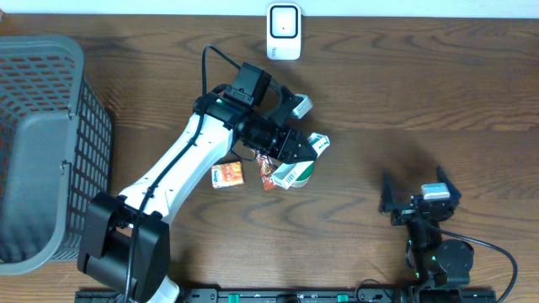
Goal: Scan the item barcode
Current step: 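Carry the Panadol box right of the jar and lower it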
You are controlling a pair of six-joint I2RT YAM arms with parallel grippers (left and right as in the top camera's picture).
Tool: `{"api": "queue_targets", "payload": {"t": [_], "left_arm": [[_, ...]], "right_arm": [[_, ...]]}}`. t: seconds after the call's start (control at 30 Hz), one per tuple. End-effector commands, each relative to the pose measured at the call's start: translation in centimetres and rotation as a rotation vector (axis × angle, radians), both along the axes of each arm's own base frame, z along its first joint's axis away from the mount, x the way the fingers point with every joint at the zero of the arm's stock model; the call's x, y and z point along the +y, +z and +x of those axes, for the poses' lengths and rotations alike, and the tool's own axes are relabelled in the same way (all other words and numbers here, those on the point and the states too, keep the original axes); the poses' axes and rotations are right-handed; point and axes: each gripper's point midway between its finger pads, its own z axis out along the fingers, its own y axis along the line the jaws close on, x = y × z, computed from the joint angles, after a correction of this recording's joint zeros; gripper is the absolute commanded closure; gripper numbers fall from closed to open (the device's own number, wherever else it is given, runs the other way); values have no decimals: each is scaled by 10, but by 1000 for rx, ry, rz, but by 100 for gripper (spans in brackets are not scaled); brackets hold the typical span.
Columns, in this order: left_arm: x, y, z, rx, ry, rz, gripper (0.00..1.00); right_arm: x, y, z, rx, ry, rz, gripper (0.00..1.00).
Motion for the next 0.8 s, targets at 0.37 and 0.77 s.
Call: {"api": "queue_targets", "payload": {"t": [0.37, 0.77], "left_arm": [[-21, 13, 16, -99, 17, -67, 62], [-47, -7, 24, -325, 55, 125, 63]], "right_arm": [[82, -35, -26, 394, 420, 601, 1], [66, 40, -35, 289, 448, 457, 1]]}}
